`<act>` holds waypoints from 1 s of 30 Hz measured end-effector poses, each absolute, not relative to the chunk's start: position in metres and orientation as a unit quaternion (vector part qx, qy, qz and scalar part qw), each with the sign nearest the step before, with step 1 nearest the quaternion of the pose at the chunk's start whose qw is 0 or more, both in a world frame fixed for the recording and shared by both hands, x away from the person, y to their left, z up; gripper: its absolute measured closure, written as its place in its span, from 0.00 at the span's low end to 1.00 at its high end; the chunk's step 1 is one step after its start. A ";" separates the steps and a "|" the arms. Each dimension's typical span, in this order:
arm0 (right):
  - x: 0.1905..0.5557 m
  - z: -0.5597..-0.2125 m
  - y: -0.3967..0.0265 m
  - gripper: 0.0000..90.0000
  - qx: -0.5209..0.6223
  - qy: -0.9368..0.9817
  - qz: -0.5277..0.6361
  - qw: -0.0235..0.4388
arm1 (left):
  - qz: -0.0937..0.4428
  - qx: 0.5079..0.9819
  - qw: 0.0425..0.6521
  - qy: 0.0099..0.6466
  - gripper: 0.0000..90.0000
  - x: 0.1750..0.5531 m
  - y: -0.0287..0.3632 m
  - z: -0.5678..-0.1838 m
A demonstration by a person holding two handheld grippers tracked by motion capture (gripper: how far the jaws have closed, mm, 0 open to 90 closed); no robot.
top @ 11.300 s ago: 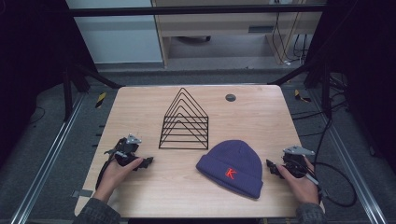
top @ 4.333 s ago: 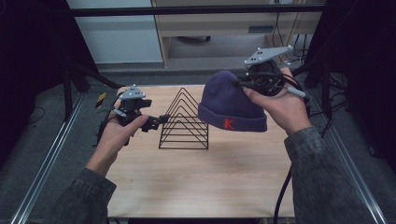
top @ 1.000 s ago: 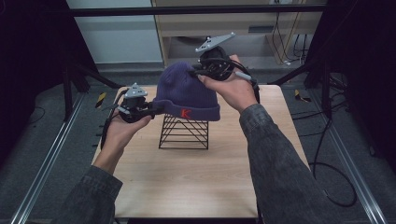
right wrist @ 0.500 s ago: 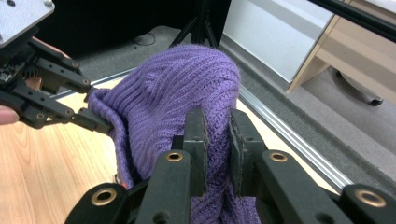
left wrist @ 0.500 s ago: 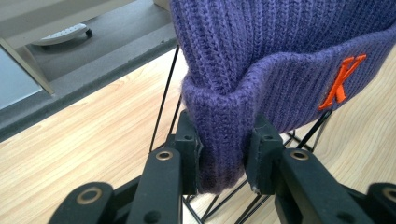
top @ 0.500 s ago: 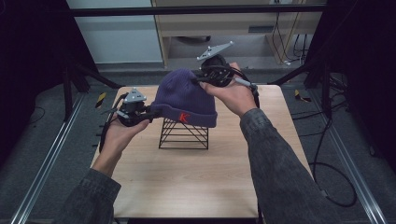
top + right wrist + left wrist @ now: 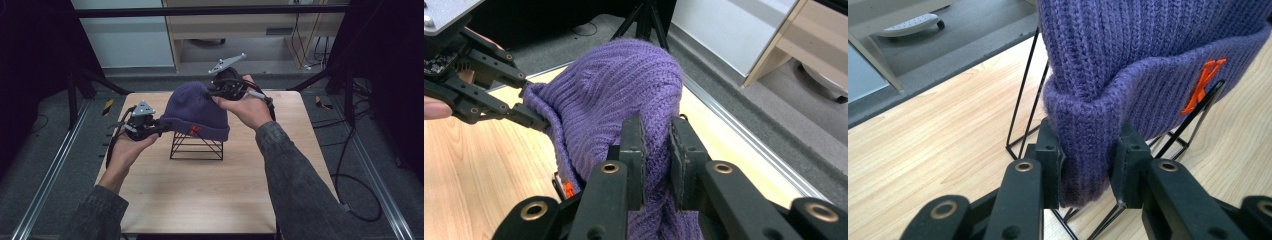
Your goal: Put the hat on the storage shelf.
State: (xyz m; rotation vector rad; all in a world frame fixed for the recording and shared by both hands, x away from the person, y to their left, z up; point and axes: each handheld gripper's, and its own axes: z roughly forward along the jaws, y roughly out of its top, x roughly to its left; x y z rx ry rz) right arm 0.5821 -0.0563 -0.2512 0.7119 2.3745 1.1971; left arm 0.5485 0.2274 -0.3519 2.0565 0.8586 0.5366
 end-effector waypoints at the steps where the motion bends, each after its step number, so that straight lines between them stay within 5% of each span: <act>1: 0.582 -0.251 -0.056 0.87 0.254 0.846 0.427 0.193 | 0.212 0.817 0.413 0.343 0.77 0.548 0.228 -0.353; 30: 0.581 -0.271 -0.052 0.86 0.248 0.861 0.412 0.165 | 0.188 0.822 0.411 0.347 0.77 0.546 0.235 -0.379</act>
